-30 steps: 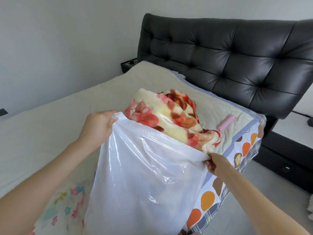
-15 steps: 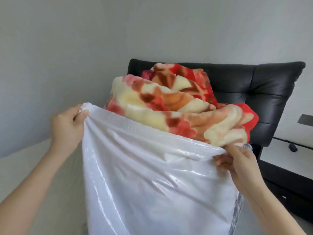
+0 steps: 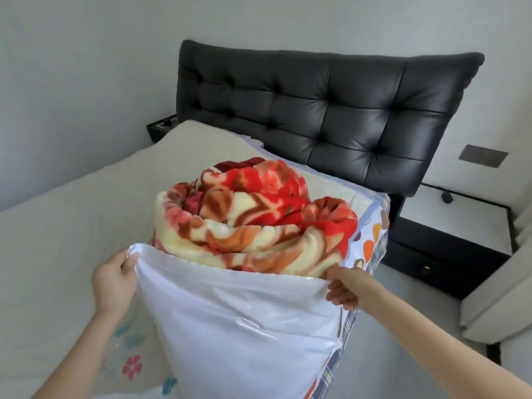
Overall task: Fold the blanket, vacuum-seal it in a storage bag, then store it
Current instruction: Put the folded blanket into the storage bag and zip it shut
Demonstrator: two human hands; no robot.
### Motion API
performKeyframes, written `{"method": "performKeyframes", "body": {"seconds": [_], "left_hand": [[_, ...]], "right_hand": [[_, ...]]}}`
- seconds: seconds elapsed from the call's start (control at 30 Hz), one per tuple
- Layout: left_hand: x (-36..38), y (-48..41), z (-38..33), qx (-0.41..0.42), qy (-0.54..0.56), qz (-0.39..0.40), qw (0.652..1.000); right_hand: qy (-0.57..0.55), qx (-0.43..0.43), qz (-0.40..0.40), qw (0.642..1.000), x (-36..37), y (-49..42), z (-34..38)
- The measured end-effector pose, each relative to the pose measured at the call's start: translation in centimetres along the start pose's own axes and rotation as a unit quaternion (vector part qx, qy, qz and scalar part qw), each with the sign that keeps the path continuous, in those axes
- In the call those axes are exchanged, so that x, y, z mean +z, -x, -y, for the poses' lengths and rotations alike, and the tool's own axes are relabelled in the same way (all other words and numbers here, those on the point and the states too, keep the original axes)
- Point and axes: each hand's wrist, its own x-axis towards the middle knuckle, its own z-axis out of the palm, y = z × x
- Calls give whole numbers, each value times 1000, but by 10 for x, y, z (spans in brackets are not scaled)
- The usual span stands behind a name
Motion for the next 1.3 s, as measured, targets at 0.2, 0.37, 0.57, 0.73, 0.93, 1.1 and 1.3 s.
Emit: {"method": "performKeyframes", "body": {"seconds": [0.2,0.37,0.57,0.73,0.93,1.1,1.3], "left_hand": [[-9,21,19,-7,53,18,998],[-15,19,23,-36,44,47,997],[-11,2,13,-12,66,0,998],[-24,-38,-20,54,53,-43,996],[-67,-115,-79,121,-35,-86,988],[-97,-178,-138,181,-57,-106,976],[-126,-229,-220,231,-65,-165,957]], "right_hand": [[4,3,-99,995,-30,-46,-11],[-33,-28,-86,995,-30,-59,-5],[-179,-115,-128,969,-45,-38,12],[-177,-173,-153,957,-46,-1,45],[-255,-317,-171,897,-53,57,120],[-253,-325,-199,889,-72,89,191],[-272,-364,-220,863,-95,121,243]]}}
